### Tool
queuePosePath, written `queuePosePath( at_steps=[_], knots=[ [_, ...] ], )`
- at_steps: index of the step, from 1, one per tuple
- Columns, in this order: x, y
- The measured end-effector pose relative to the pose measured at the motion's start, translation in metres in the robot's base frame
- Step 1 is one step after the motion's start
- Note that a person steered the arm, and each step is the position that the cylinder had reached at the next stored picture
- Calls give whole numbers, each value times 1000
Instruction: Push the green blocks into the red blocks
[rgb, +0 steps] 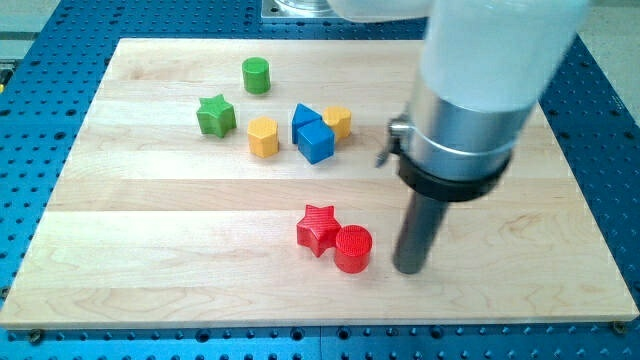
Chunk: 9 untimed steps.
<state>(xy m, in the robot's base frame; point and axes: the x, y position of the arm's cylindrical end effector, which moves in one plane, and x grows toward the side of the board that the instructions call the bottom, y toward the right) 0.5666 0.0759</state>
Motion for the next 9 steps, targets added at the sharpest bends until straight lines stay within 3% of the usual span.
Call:
queuePosePath(
  at_steps=[1,2,3,4,5,6,7,8,9],
  knots=[
    [-1,-17],
    [-29,-35],
    [-89,30],
    [-186,44],
    [-282,11],
    [-334,-60],
    [-338,-138],
    [-344,-152],
    [-322,-149]
  ],
)
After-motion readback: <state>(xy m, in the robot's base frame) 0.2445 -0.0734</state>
